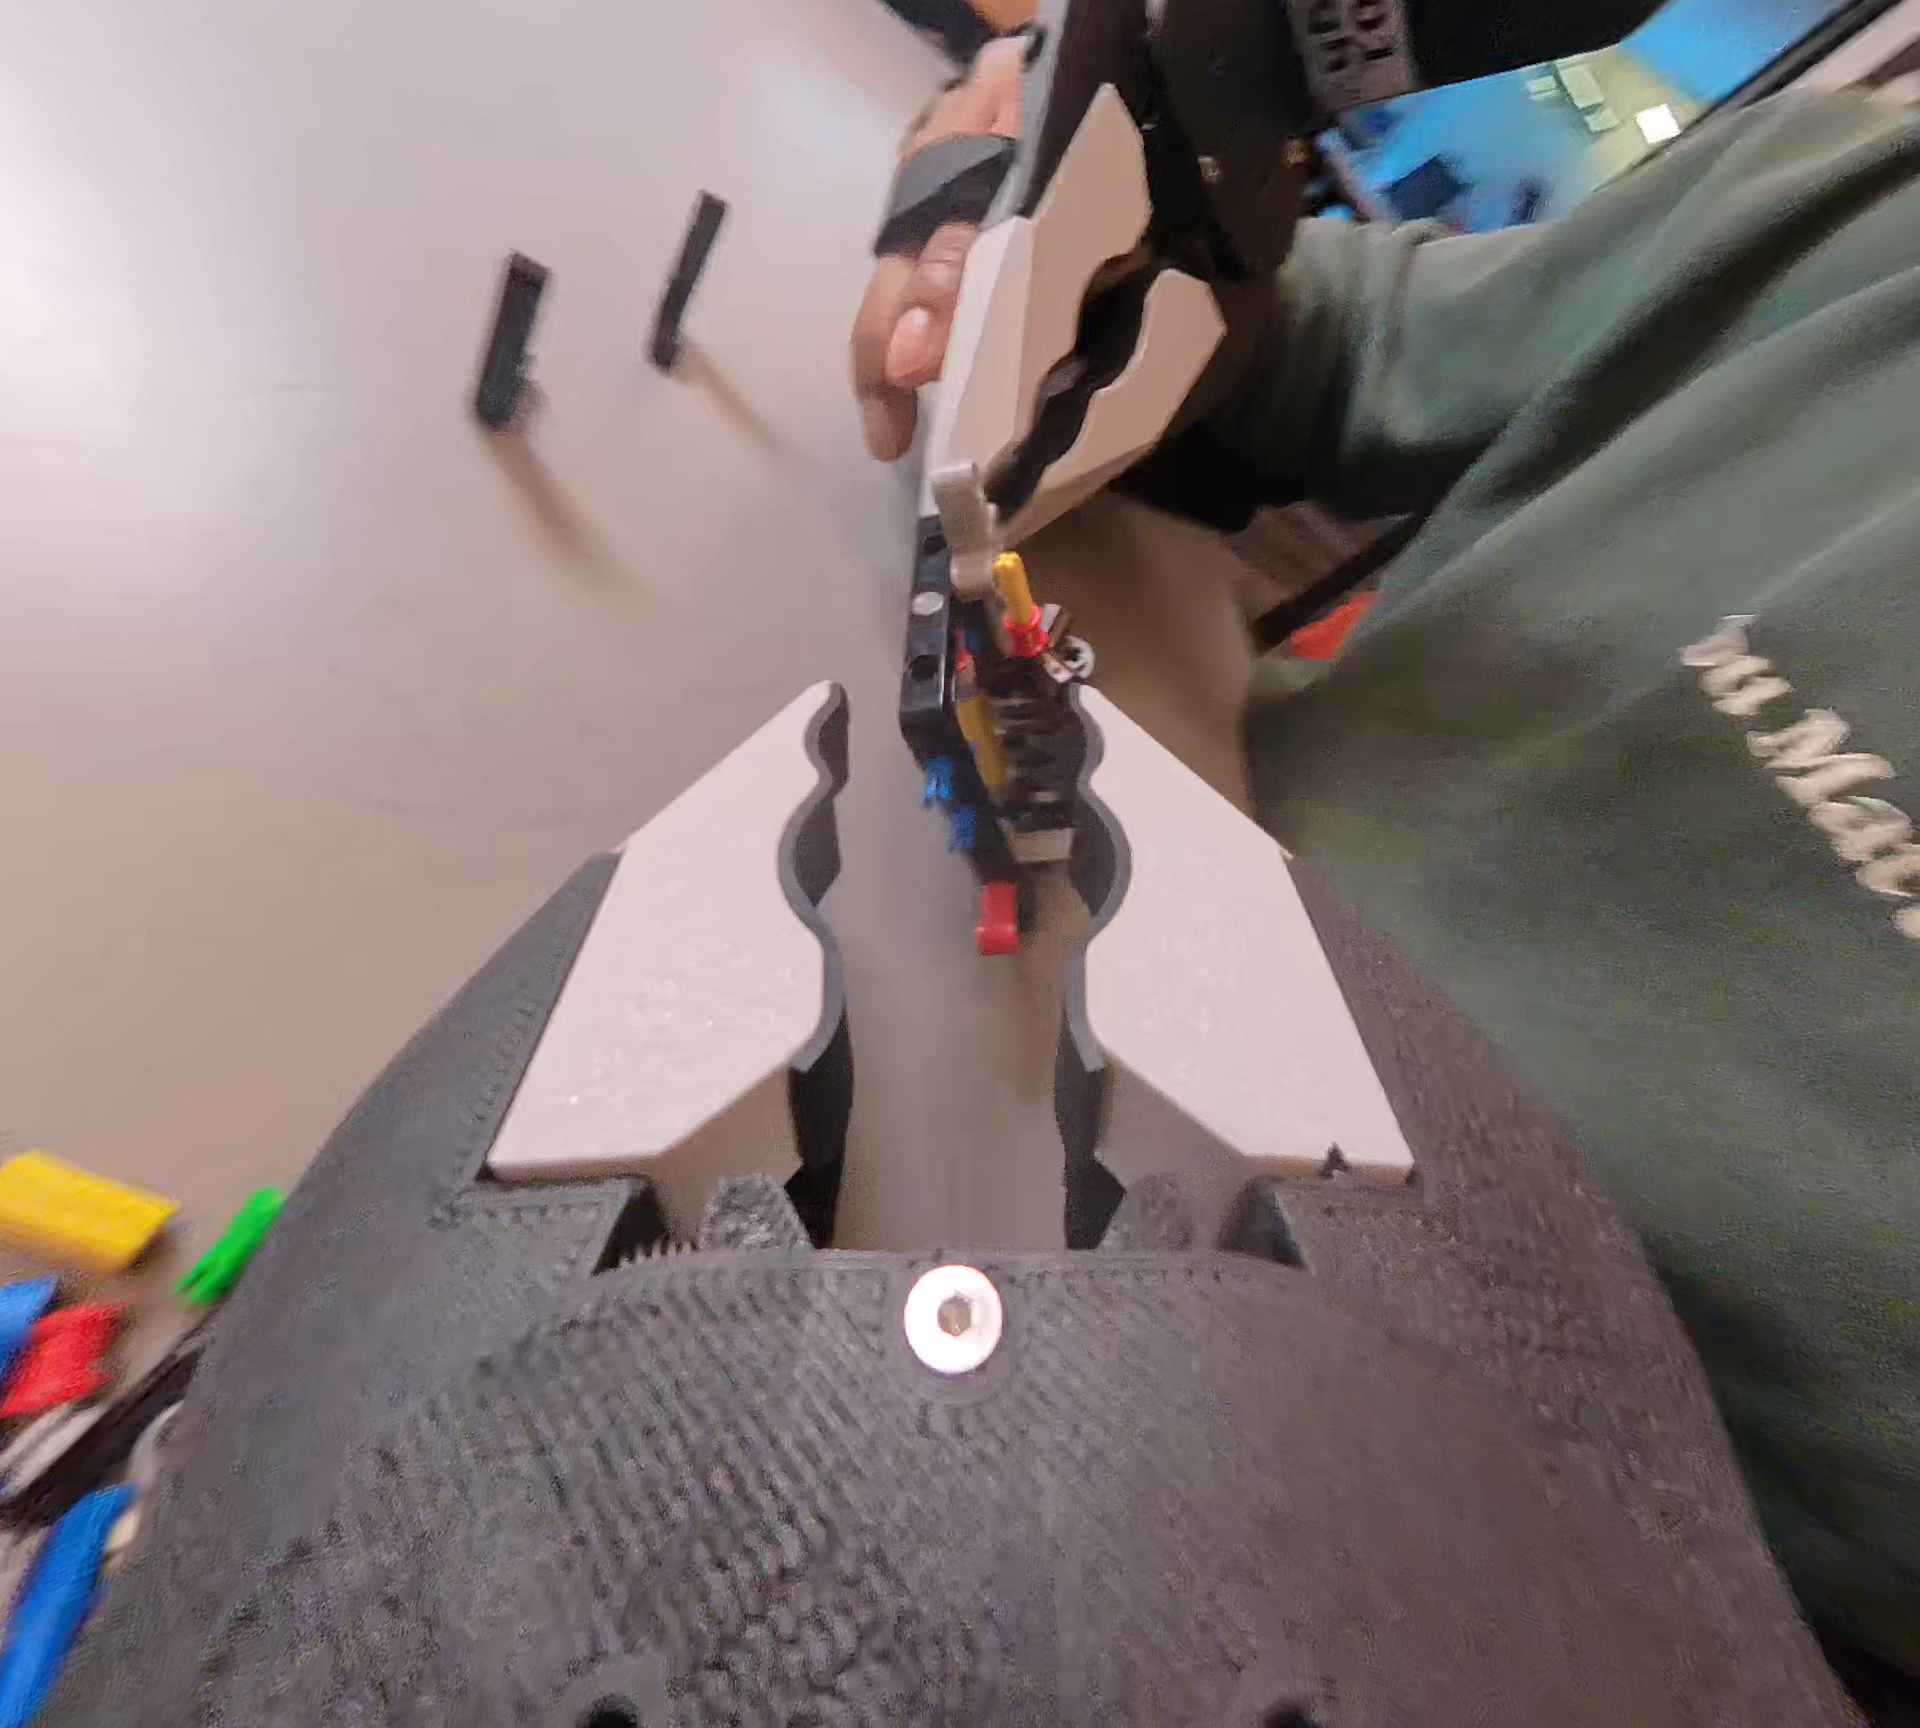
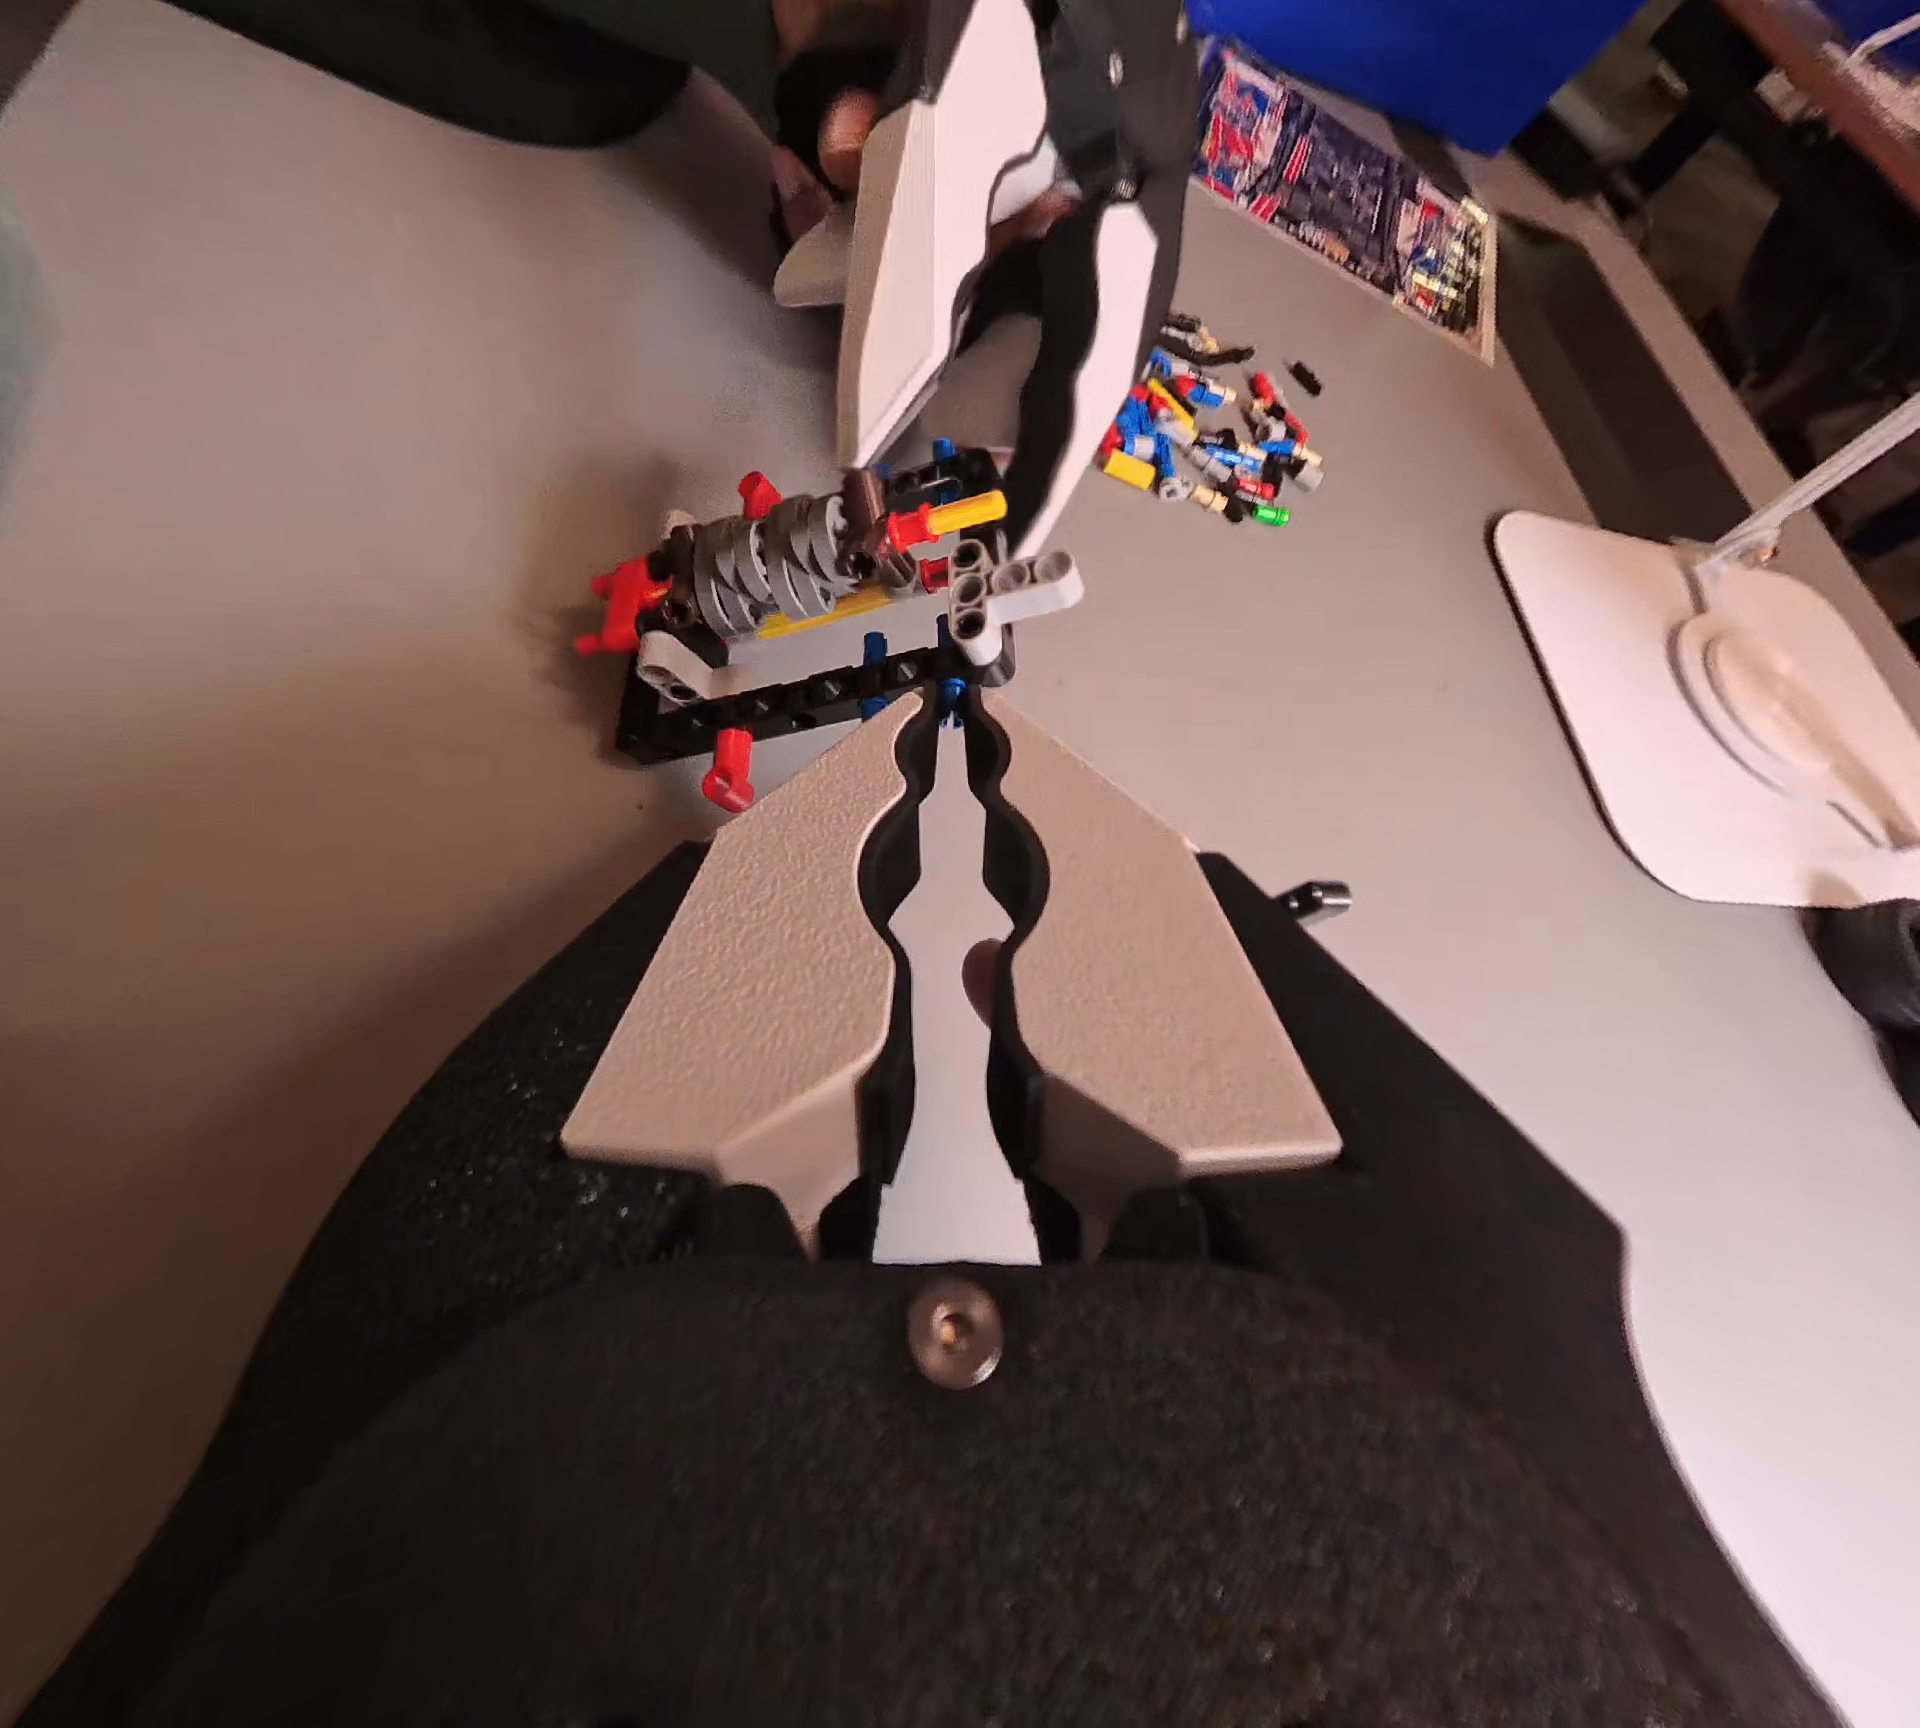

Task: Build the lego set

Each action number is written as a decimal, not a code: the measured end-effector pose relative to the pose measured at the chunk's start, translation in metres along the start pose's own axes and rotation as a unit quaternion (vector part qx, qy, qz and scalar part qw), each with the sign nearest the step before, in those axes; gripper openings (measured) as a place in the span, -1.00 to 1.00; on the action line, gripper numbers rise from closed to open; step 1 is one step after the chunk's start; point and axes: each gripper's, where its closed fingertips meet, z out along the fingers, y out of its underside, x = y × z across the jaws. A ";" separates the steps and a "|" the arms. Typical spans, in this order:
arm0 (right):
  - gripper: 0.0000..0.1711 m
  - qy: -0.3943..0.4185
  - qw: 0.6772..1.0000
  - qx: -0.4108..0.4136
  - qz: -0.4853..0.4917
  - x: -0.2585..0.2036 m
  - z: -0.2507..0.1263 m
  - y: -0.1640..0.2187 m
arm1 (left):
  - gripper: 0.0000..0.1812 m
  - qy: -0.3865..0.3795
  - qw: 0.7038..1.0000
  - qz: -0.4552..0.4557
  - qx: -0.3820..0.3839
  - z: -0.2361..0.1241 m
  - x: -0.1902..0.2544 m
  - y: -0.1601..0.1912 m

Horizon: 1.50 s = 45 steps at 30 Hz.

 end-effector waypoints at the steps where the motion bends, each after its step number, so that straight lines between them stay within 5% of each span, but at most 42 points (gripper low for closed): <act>1: -0.97 -0.003 1.000 0.006 0.000 -0.001 -0.001 -0.002 | -0.62 0.019 1.000 -0.006 -0.001 0.002 0.005 0.000; 13: -0.97 -0.062 0.991 0.072 0.094 -0.005 -0.007 -0.008 | -0.89 0.050 0.998 -0.015 0.025 -0.003 0.014 -0.001; 32: -0.97 -0.108 0.975 0.096 0.168 -0.008 -0.009 -0.009 | -0.93 0.016 0.999 0.025 0.017 -0.002 0.011 0.002; 39: -0.97 -0.118 0.973 0.086 0.177 -0.010 -0.014 -0.003 | -0.93 0.025 1.000 0.002 0.015 -0.006 0.009 0.006; 45: -0.97 -0.108 0.979 -0.005 0.170 -0.008 -0.034 0.035 | -0.93 0.032 0.999 -0.030 0.028 -0.014 0.003 0.004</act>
